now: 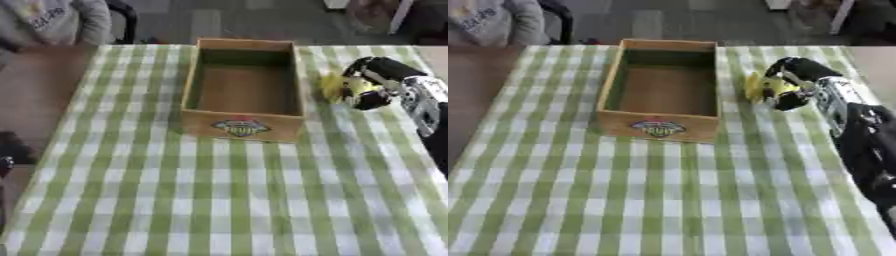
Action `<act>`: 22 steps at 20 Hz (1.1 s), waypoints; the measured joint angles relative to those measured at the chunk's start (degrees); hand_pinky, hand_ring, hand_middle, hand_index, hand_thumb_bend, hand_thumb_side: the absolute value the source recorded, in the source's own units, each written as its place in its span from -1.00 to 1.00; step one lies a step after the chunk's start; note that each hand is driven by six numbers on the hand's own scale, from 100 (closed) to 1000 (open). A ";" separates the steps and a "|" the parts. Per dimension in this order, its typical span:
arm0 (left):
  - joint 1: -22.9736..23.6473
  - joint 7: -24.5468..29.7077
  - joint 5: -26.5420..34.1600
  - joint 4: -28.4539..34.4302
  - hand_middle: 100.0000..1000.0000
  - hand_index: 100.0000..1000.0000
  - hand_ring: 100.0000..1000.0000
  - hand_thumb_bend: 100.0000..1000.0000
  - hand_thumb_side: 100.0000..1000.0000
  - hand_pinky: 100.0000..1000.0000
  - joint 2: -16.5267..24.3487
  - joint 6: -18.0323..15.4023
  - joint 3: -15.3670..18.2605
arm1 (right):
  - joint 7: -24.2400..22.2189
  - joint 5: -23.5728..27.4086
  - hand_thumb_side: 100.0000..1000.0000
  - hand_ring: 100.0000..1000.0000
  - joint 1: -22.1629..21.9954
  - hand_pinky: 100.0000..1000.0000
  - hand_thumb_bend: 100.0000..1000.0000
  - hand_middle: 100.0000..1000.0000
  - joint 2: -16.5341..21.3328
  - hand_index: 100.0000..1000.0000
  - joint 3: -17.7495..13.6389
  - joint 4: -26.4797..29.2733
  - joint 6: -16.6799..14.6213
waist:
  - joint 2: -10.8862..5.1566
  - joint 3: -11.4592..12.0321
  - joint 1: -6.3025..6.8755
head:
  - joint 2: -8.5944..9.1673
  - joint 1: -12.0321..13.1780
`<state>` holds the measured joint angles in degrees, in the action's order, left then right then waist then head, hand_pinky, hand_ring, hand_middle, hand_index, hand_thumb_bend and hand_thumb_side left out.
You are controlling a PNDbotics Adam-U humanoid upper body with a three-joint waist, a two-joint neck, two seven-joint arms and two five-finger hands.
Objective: Pick up objects on the table and place them in the box.
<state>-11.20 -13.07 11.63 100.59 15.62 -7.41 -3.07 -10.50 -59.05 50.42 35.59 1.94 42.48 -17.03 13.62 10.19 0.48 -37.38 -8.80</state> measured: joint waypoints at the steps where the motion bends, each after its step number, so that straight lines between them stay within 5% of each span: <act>1: 0.00 0.00 0.00 0.00 -0.11 0.13 -0.04 -0.81 0.05 -0.11 0.00 0.00 0.00 | 0.19 0.09 -0.66 -0.37 -0.01 -0.65 -1.00 -0.14 0.00 0.06 -0.08 0.00 0.07 | 0.00 0.00 0.05 | 0.00 0.00; 5: 0.00 -0.01 0.00 0.01 -0.11 0.13 -0.04 -0.81 0.05 -0.11 0.00 0.01 0.00 | 2.37 0.14 -0.71 -0.70 -0.12 -1.00 -1.00 -0.45 0.00 -0.26 -0.19 0.00 0.45 | 0.00 -0.20 0.10 | 0.00 -0.01; 14: 0.00 -0.03 0.00 0.03 -0.11 0.13 -0.04 -0.81 0.05 -0.10 0.00 0.03 0.00 | 7.81 1.36 -0.79 -0.76 -0.86 -1.00 -1.00 -0.62 0.01 -0.43 -0.15 0.78 0.35 | -0.01 -0.70 0.24 | 0.00 -0.16; 22: 0.00 -0.04 0.00 0.04 -0.11 0.13 -0.05 -0.81 0.04 -0.10 0.00 0.03 0.00 | 7.90 3.52 -0.84 -0.78 -0.64 -1.00 -1.00 -0.66 0.34 -0.49 0.75 7.68 -1.03 | -0.42 -0.89 0.02 | 0.00 -0.40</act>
<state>-11.20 -13.11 11.63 100.64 15.62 -7.38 -3.07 -2.60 -55.53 49.78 35.93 2.69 50.15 -18.06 13.20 9.30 0.50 -37.38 -9.20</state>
